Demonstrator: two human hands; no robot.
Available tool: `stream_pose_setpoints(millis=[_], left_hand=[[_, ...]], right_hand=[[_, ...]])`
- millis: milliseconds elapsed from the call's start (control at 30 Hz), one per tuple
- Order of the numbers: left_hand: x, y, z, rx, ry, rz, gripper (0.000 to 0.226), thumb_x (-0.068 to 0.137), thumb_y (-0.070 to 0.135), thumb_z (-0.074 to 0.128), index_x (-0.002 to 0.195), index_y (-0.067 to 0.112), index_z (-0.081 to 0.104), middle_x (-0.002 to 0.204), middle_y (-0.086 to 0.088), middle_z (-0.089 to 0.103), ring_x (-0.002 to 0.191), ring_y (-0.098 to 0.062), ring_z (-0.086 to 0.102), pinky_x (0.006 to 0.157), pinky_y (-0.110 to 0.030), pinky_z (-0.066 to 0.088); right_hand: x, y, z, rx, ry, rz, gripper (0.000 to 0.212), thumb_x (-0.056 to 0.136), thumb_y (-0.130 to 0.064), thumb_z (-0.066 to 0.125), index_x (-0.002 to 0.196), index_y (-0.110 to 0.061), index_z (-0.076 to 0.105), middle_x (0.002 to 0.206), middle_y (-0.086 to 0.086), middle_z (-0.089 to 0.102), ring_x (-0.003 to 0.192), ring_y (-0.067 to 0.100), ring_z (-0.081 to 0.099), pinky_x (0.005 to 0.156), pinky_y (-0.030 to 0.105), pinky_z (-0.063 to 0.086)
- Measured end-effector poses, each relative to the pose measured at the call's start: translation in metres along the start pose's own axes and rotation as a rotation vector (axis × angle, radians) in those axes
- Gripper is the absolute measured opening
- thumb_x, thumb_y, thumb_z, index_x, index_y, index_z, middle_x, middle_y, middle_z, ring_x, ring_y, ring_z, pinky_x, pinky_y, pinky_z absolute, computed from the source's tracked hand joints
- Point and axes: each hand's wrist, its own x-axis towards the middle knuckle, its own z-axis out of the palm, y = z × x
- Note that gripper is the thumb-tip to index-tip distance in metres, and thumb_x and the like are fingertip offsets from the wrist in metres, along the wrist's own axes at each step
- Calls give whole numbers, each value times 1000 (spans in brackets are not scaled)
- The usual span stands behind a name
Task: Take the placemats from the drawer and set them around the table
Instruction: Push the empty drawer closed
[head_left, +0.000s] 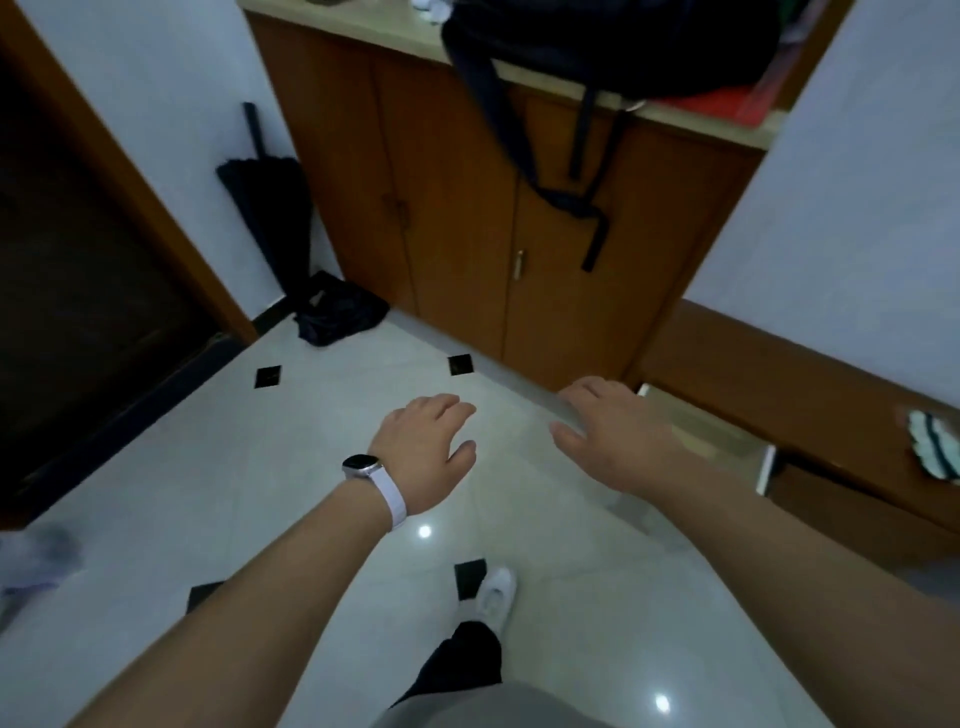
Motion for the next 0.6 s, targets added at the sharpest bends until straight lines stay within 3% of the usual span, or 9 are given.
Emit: stream_pose_setpoints(millis=[167, 400, 600], left_hand=[[105, 13, 12, -21, -62, 150, 49, 95, 42, 45, 140, 21, 46, 145, -2, 46, 132, -23, 41, 103, -38, 36], [229, 56, 25, -49, -132, 423, 58, 87, 45, 35, 137, 18, 50, 141, -5, 50, 127, -26, 46, 101, -41, 39], [279, 112, 42, -100, -66, 676, 46, 88, 36, 48, 129, 16, 56, 131, -6, 57, 119, -27, 53, 94, -43, 43]], right_hand=[[37, 57, -13, -1, 2, 148, 55, 97, -51, 42, 141, -20, 47, 143, 2, 48, 128, 24, 45, 104, 43, 41], [53, 123, -41, -50, 54, 363, 51, 97, -48, 42, 140, -20, 47, 139, 1, 48, 126, 24, 45, 99, 42, 41], [27, 171, -39, -67, 78, 560, 50, 94, -49, 46, 133, -18, 52, 129, 3, 54, 118, 24, 49, 93, 41, 46]])
